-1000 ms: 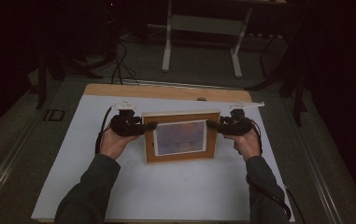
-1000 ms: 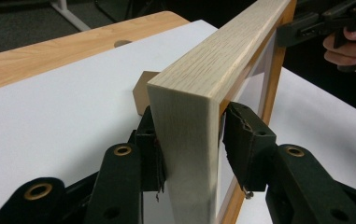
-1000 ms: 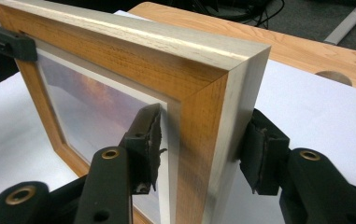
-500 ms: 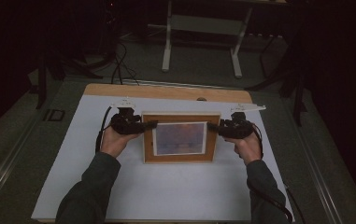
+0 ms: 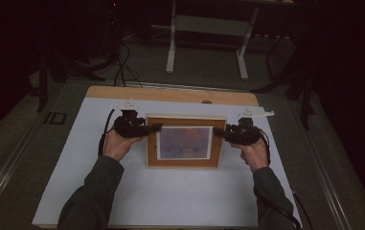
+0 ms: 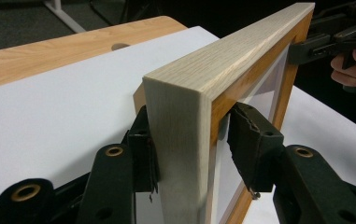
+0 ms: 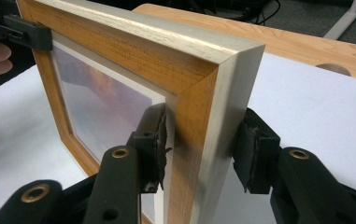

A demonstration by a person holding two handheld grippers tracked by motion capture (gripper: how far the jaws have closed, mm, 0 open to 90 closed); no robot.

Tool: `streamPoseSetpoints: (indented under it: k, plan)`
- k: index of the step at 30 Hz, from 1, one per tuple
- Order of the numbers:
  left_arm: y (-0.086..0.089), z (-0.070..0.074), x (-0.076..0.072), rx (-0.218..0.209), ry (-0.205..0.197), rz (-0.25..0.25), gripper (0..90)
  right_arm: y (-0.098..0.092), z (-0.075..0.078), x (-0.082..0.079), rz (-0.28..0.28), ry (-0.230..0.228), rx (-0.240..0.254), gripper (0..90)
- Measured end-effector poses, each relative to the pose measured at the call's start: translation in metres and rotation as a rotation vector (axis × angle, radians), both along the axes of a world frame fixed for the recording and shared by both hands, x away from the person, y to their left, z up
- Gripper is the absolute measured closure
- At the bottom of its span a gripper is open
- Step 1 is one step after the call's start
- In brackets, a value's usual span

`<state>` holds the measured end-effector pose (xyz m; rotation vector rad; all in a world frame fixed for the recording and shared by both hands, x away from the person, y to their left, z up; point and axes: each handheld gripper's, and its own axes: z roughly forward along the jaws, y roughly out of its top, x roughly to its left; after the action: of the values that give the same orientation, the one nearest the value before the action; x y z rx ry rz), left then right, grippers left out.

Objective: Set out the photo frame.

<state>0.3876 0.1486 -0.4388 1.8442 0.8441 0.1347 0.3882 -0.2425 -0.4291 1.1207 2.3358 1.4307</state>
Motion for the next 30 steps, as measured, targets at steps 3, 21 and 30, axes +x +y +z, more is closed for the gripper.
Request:
streamPoseSetpoints:
  k: [3, 21, 30]
  plan:
    - [0.000, 0.000, 0.000, 0.001, 0.001, 0.001, 56.8, 0.000, 0.000, 0.000, 0.001, 0.001, -0.001, 57.6]
    - [0.004, 0.004, -0.005, 0.031, -0.012, 0.008, 53.1, -0.002, 0.003, -0.002, -0.006, -0.004, -0.038, 55.4]
    - [0.015, 0.012, -0.015, 0.023, -0.043, 0.028, 53.1, -0.004, 0.006, -0.006, 0.020, 0.005, -0.061, 52.4]
